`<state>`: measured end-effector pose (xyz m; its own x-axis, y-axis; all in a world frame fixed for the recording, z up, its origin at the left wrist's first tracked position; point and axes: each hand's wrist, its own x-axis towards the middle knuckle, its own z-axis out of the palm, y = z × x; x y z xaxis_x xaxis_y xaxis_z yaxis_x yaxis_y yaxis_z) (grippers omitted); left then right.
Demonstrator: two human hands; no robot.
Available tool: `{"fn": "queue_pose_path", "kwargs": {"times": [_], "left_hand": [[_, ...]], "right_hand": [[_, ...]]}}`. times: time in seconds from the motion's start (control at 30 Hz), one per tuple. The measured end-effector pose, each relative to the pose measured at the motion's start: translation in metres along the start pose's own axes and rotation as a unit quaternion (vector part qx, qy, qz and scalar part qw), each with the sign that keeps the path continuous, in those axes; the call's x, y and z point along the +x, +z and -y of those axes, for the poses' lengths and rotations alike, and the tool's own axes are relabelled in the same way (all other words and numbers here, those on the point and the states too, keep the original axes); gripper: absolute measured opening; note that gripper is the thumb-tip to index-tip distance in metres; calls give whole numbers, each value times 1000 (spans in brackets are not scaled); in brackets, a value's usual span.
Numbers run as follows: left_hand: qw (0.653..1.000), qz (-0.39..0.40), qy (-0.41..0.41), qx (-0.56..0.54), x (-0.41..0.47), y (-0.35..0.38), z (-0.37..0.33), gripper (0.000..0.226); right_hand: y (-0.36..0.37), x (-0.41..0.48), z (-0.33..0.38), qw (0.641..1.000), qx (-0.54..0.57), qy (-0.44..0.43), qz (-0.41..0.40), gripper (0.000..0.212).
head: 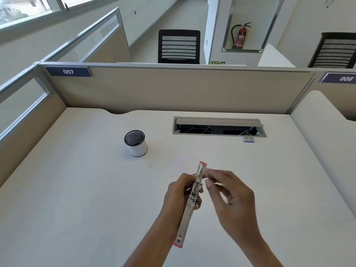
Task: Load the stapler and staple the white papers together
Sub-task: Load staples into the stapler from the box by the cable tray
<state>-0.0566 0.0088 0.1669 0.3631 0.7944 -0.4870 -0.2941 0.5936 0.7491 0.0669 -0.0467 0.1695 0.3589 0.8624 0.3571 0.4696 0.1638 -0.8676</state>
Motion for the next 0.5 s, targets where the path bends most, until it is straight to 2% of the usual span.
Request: {"fn": "queue_pose_path", "kwargs": {"times": [0.03, 0.07, 0.17, 0.3, 0.4, 0.47, 0.5], "left_hand": [[1000, 10, 2, 8, 0, -2, 0, 24], [1000, 23, 2, 15, 1, -3, -1, 26], [999, 53, -10, -3, 1, -6, -4, 35], [997, 83, 10, -1, -2, -7, -7, 34], [983, 77, 77, 150, -4, -4, -11, 24], [947, 48, 144, 284, -1, -4, -10, 18], [914, 22, 186, 360, 2, -4, -8, 15]], "right_hand": [[0, 2, 4, 991, 90, 98, -13, 27], [0, 5, 5, 967, 172, 186, -26, 24], [-3, 10, 4, 862, 359, 356, -39, 18], [2, 16, 2, 748, 484, 450, -64, 19], [10, 18, -3, 696, 535, 478, -43, 30], [18, 18, -8, 666, 557, 495, -29, 33], [23, 18, -12, 647, 570, 505, -28, 31]]}}
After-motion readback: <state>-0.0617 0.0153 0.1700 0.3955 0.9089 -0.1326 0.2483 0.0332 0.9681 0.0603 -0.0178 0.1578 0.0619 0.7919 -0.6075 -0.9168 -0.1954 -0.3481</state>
